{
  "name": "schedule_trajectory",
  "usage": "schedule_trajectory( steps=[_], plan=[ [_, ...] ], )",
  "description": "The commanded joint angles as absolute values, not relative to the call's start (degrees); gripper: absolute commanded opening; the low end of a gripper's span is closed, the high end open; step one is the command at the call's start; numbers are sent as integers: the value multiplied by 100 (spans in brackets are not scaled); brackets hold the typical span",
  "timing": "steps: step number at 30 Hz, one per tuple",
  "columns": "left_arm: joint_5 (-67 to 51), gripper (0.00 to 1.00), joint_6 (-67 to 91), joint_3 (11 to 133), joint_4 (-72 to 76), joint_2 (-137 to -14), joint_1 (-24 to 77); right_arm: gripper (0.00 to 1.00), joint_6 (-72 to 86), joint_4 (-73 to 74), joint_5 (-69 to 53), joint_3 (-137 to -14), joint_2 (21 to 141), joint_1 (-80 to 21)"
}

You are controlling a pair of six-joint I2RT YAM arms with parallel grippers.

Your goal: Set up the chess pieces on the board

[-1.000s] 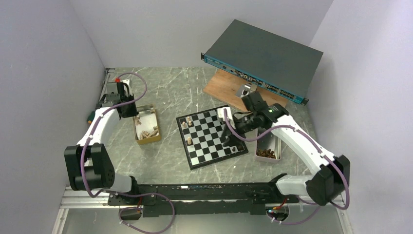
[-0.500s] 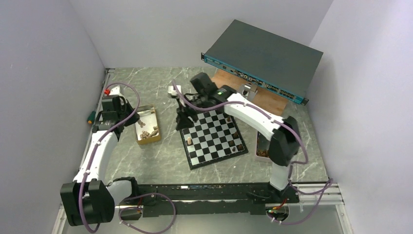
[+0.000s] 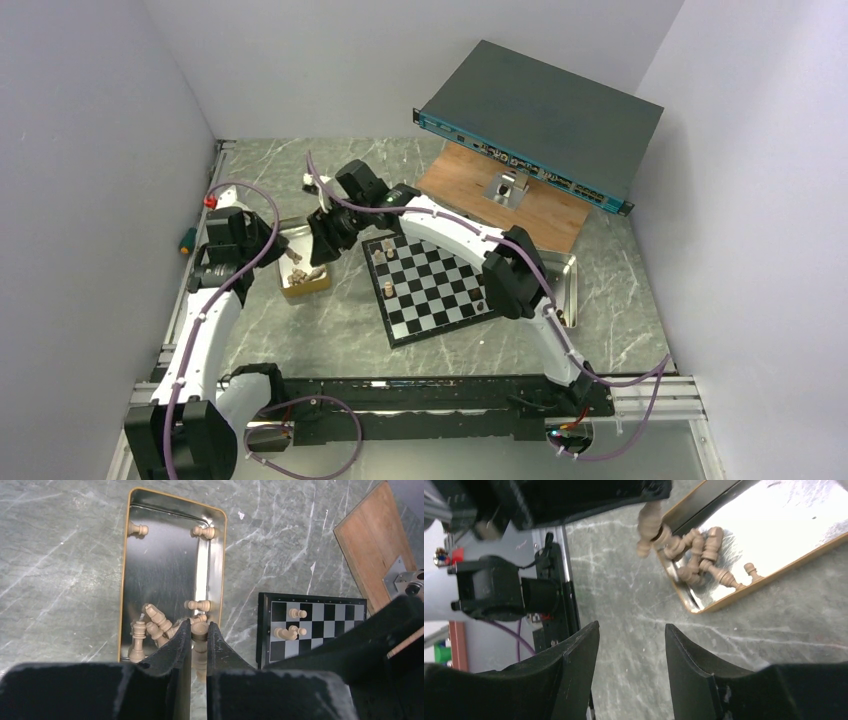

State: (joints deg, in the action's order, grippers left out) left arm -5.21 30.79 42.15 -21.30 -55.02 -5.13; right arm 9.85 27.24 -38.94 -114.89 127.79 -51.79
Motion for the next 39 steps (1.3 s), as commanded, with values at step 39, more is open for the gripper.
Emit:
schedule_trajectory(
  steps=[39],
  plan=[
    [-1457,0,3059,4061,-1712,-5394,-500,46,684,2848,-4121,-13668,14302,-5203]
  ],
)
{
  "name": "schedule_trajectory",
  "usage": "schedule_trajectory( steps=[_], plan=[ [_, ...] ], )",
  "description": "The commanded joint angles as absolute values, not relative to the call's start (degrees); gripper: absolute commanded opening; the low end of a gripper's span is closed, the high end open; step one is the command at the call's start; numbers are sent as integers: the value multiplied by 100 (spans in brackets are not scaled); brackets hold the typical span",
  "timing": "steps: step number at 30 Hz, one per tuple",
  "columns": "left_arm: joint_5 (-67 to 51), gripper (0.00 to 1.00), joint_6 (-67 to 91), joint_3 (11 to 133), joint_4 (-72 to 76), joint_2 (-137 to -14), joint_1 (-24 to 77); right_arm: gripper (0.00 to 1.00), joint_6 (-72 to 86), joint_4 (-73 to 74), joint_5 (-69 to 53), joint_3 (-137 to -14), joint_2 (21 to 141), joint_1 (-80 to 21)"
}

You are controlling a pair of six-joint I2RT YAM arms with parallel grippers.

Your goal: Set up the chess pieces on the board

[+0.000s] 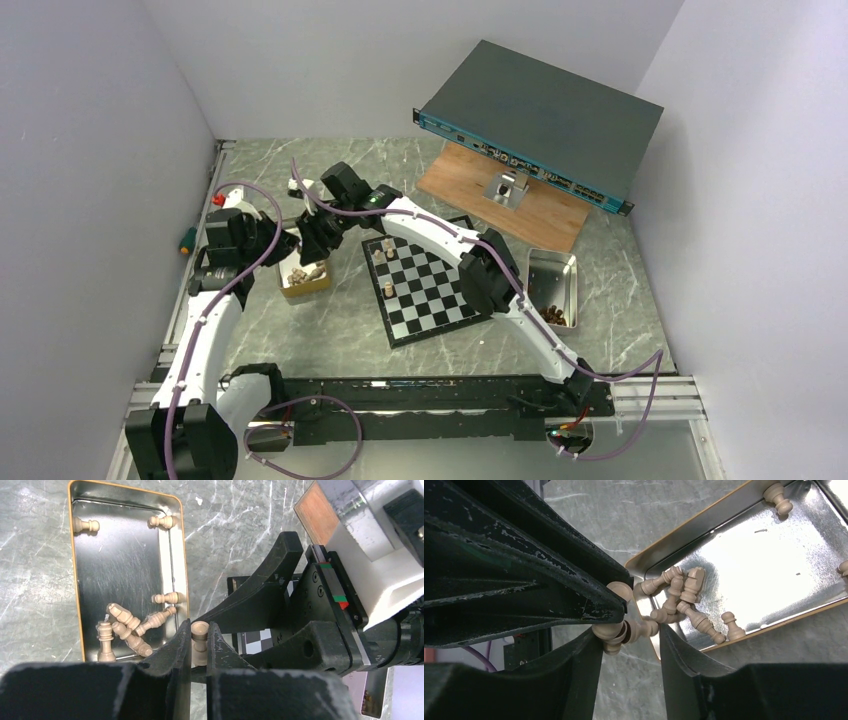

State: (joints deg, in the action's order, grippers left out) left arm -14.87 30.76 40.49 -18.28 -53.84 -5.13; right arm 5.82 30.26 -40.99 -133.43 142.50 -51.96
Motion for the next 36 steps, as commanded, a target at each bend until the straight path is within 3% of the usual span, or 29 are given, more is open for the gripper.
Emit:
schedule_trajectory(
  steps=[1,26,36],
  plan=[
    [-1428,0,3059,4068,-1722,-5403,-496,44,685,2840,-4133,-13689,14316,-5204],
    [-815,0,3016,4128,-1999,-5410,-525,25,702,2681,-4023,-13913,14816,-5212],
    [-609,0,2480,4213,-2212,-5170,-553,47,-225,3296,-4235,-13876,14345,-5186]
  ],
)
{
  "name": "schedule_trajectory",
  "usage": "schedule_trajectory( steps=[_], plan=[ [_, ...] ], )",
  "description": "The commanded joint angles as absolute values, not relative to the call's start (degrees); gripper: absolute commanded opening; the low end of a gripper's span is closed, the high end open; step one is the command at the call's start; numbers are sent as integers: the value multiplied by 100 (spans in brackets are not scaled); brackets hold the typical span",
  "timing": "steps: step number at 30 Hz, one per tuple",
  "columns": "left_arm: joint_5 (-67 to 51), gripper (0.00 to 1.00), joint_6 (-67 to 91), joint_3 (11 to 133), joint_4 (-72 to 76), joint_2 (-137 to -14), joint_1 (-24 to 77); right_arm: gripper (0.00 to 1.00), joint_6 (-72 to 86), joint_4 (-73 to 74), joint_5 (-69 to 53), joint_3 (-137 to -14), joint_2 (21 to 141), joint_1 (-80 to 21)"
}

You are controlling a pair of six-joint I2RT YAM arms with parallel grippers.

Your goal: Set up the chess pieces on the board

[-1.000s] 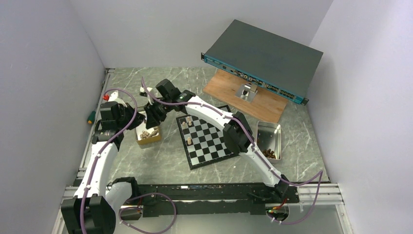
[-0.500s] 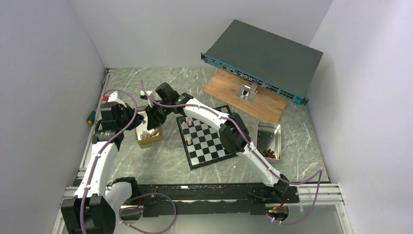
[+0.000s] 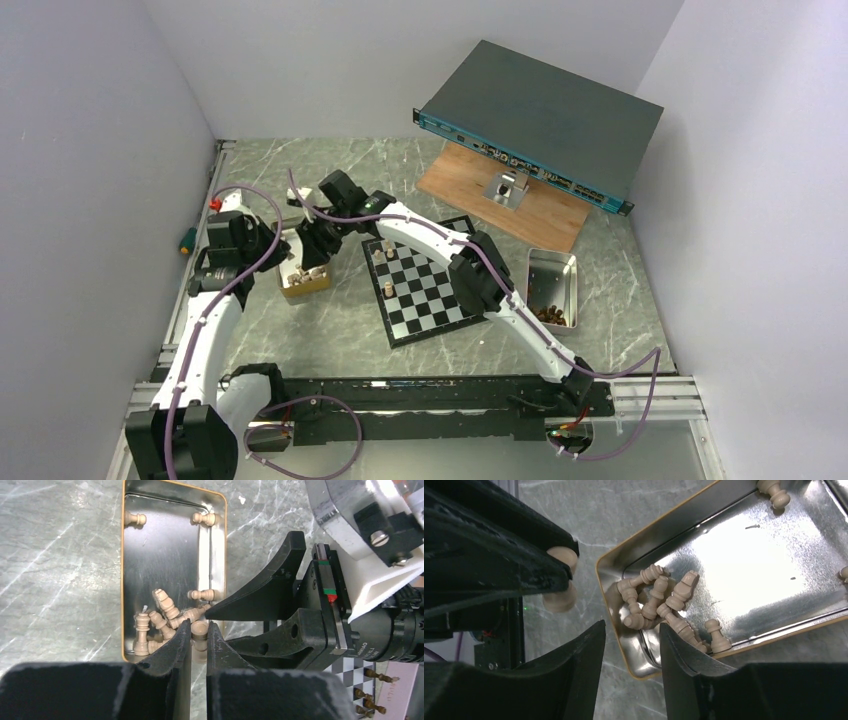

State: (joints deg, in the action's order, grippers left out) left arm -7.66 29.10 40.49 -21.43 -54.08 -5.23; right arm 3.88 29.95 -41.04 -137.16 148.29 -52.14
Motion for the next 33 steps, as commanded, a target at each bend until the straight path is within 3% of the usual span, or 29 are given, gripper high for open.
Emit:
schedule_trajectory(
  steps=[1,7,17,22,33],
  plan=[
    [-560,0,2345,4216,-2251,-5085,-551,48,-432,3424,-4281,-13794,14160,-5186],
    [-1313,0,1692,3899,-1709,-4067,-553,50,-2014,4540,-4592,-13035,12978,-5185],
    [-4081,0,2154,3373,12,-3588,-399,53,-4439,6241,-4879,-10729,10535,-5120],
    [-3857,0,2192,3164,644,-3362,671,61,-4416,5532,-4727,-9210,9190,-5061],
    [-2864,0,1947,2535,1249,-3226,2564,64,-4840,5314,-5465,-8026,8072,-4080]
  ],
)
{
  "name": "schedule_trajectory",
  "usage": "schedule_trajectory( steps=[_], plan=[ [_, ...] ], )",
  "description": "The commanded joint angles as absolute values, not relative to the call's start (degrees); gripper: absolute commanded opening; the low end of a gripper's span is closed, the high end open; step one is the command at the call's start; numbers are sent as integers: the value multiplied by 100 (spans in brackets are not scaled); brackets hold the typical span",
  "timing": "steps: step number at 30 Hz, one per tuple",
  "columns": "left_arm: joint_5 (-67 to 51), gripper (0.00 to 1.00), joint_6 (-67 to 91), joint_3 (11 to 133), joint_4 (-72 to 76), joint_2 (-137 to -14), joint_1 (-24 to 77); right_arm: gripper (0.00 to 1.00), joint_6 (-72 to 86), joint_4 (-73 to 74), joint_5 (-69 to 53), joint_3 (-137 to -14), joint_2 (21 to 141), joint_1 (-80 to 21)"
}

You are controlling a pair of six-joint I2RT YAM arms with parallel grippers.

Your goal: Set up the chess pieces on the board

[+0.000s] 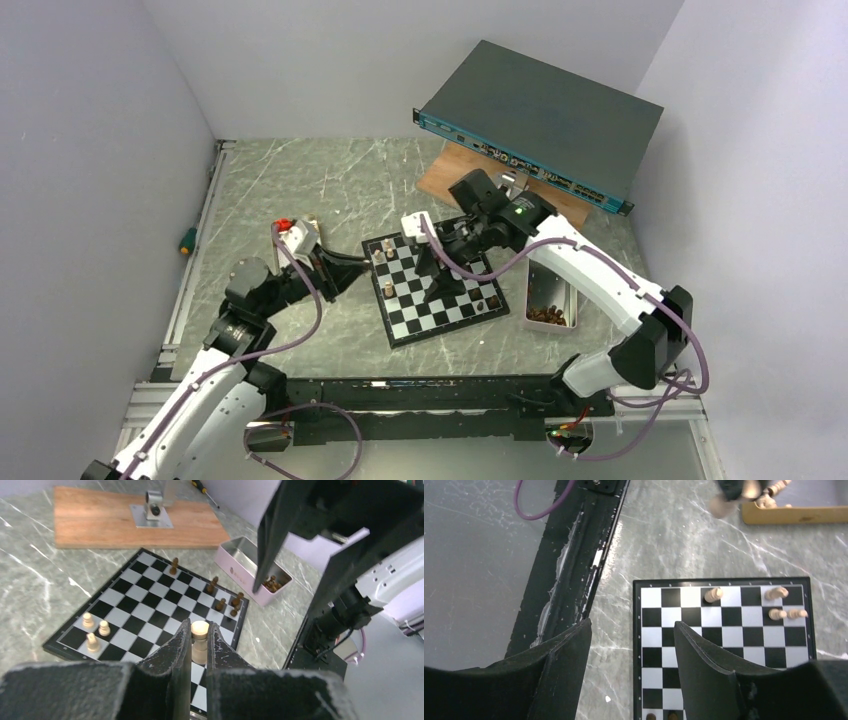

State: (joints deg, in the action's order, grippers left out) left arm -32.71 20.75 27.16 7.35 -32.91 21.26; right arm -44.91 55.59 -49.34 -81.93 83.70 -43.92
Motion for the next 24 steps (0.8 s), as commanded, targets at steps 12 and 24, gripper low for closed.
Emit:
schedule_trajectory(
  steps=[12,24],
  plan=[
    [-954,0,978,1231,2506,-3653,5246,65,-5046,5136,-6037,-7527,7665,-3403],
    [-46,0,258,86,4765,-4915,5950,67,-5240,5162,-6142,-7389,7642,-3191]
  ],
)
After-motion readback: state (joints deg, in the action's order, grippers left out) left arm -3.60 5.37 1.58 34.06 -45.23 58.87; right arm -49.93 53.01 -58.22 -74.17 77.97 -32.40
